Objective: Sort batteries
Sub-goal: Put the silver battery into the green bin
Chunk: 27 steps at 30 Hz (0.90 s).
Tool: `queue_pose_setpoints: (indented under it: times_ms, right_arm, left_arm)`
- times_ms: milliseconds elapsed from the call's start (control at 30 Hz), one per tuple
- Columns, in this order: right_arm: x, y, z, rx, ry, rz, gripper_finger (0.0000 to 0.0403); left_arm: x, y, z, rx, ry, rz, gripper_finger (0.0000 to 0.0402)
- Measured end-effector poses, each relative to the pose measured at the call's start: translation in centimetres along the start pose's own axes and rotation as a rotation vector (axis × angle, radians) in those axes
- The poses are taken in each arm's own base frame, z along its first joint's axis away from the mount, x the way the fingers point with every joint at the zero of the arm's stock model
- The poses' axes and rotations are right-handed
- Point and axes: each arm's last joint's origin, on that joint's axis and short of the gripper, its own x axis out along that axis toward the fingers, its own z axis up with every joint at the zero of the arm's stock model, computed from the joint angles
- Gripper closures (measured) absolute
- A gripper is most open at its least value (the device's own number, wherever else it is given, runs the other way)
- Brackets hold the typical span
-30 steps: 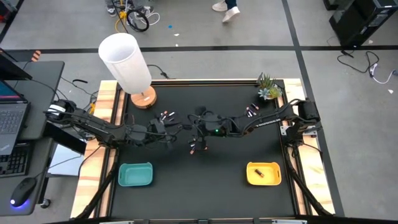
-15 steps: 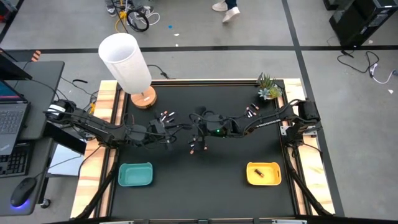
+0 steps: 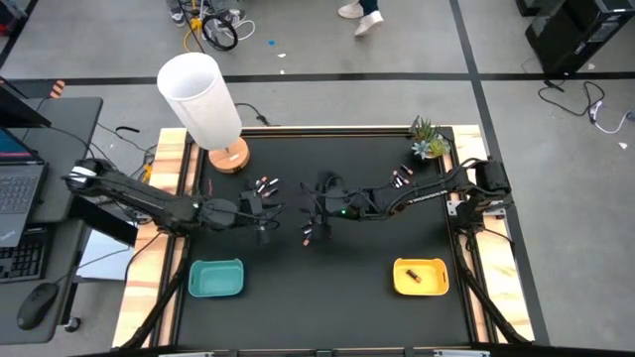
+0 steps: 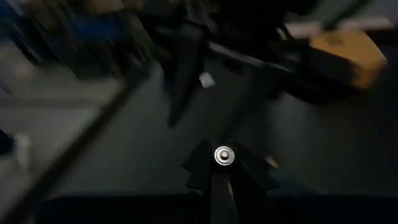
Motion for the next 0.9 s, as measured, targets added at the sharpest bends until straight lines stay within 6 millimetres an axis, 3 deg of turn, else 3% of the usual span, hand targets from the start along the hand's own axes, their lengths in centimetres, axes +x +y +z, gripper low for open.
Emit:
queue_pose_setpoints:
  times_ms: [100,200,333,700,900]
  right_arm:
    - [0.0,0.5,-1.4,0.048,0.026,-0.031,0.0208]
    - [0.0,1.0,-2.7,0.071,0.017,-0.079,0.0218]
    - [-0.4,1.4,-3.7,0.094,-0.033,-0.176,0.0234]
    - [-2.6,1.1,-4.5,0.076,-0.105,-0.303,0.0258]
    - [-4.1,0.4,-4.4,0.087,-0.158,-0.318,0.0265]
  left_arm:
    - [-1.8,0.5,1.9,-0.057,0.203,-0.133,0.0354]
    - [-3.3,0.5,2.5,-0.106,0.424,-0.316,0.0354]
    - [-4.4,-0.5,1.1,-0.286,0.668,-0.516,0.0354]
    - [-5.6,-4.4,-4.4,-0.505,1.091,-0.444,0.0354]
    - [-5.5,-5.2,-8.2,-0.522,1.126,-0.438,0.0354]
